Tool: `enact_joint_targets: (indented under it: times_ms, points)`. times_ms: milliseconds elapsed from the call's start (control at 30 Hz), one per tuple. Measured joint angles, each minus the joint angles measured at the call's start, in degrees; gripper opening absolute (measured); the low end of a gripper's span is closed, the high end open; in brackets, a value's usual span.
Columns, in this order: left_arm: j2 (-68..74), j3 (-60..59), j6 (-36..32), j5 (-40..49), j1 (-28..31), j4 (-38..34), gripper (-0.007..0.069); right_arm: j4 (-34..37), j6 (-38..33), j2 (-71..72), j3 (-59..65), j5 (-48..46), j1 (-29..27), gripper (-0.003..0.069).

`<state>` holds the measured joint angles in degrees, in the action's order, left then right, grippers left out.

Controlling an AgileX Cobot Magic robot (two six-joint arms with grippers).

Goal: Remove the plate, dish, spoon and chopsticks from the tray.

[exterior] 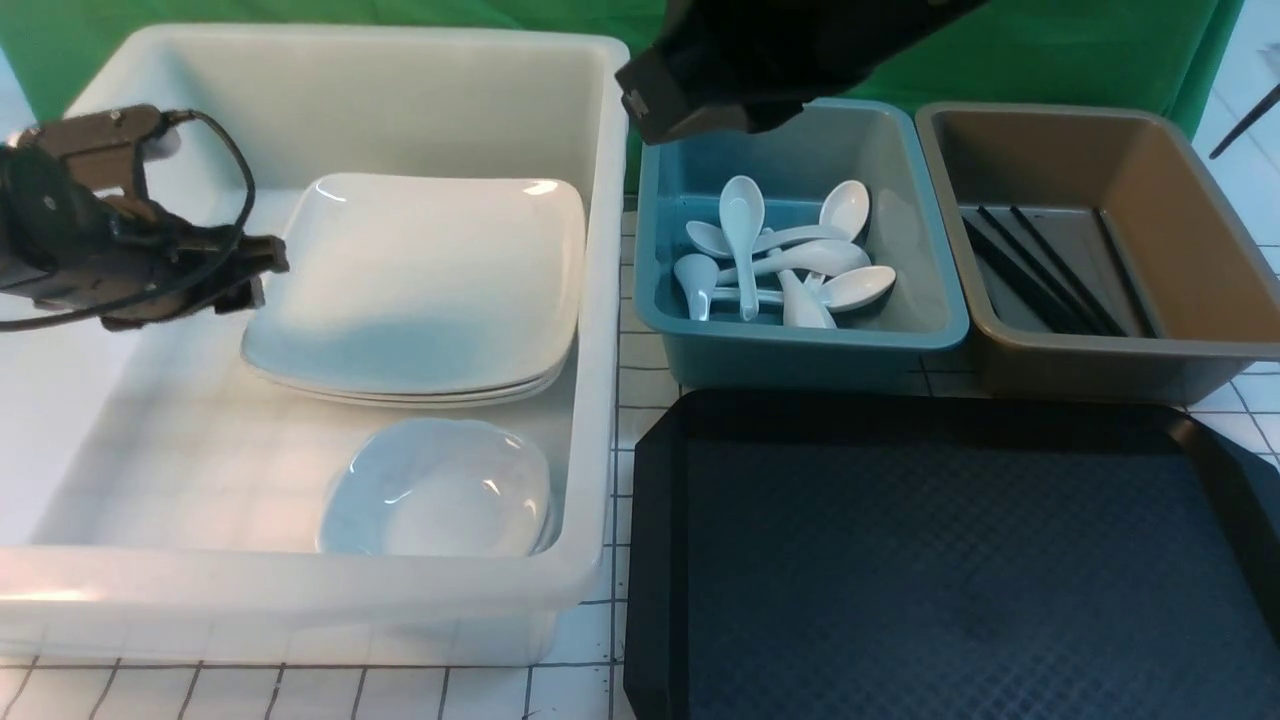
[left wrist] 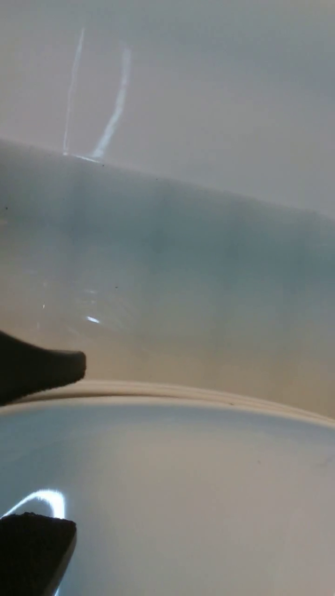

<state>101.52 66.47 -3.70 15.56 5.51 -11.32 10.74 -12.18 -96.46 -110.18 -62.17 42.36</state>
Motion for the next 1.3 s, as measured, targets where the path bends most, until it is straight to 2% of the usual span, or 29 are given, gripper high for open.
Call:
enact_joint_targets:
  times_ms: [100,167,267,333,400,467,567,700,767,867,900,967,1000,1067,1167,1300]
  points:
    - [-3.9,0.8,-0.2,2.9,0.0,1.0,0.0400,-0.4,0.2,0.0,-0.8,-0.3,0.0,0.0004]
    - [-9.2,2.4,-0.4,7.2,-0.1,1.0,0.0311,-1.3,0.3,0.1,-2.9,-1.0,0.0,0.0004]
    - [-17.5,4.8,-2.2,13.7,-0.5,0.9,0.0122,-7.0,3.2,0.9,-6.6,-3.7,0.1,0.0004]
    - [-24.3,5.4,-4.0,17.2,-0.6,0.3,0.0047,-13.6,6.4,2.2,-8.3,-6.0,0.1,0.0004]
    - [-30.9,5.5,-4.8,19.7,-0.6,-0.2,0.0015,-20.7,9.8,5.3,-8.6,-6.8,0.1,0.0004]
    - [-38.8,5.1,-5.1,22.1,-0.6,-0.6,0.0005,-25.3,12.5,9.8,-8.4,-7.1,0.1,0.0004]
    - [-45.8,3.7,-5.5,23.5,-0.6,-1.8,0.0004,-27.4,14.3,15.8,-6.5,-7.0,0.1,0.0004]
    - [-60.1,-2.8,-9.0,26.6,-0.6,-6.7,0.0004,-30.2,17.7,32.5,6.8,-3.9,0.1,0.0004]
    - [-65.2,-6.6,-9.7,27.6,-0.6,-7.8,0.0004,-31.6,20.1,40.8,16.3,1.5,0.1,0.0004]
    - [-72.6,-14.0,-9.9,28.2,-0.6,-8.2,0.0004,-34.4,24.5,56.3,36.4,15.1,0.1,0.0004]
    - [-73.4,-14.6,-9.9,28.2,-0.6,-8.2,0.0004,-35.1,25.4,59.4,39.0,17.1,0.1,0.0004]
    - [-78.5,-21.3,-10.0,27.3,-0.6,-8.2,0.0004,-41.4,33.2,71.2,54.2,28.1,0.1,0.0004]
    - [-78.9,-22.4,-10.0,27.0,-0.6,-8.2,0.0004,-42.8,33.9,72.1,55.3,29.7,0.1,0.0004]
    - [-82.3,-28.1,-10.0,23.5,-0.6,-8.2,0.0004,-51.2,44.5,82.6,68.9,39.0,0.1,0.0004]
    - [-84.1,-33.6,-10.1,19.6,-0.6,-9.1,0.0004,-57.3,51.4,90.4,78.7,45.9,0.1,0.0004]
    - [-84.4,-36.7,-10.3,17.6,-0.6,-9.6,0.0005,-58.9,53.8,95.8,83.9,49.0,0.1,0.0011]
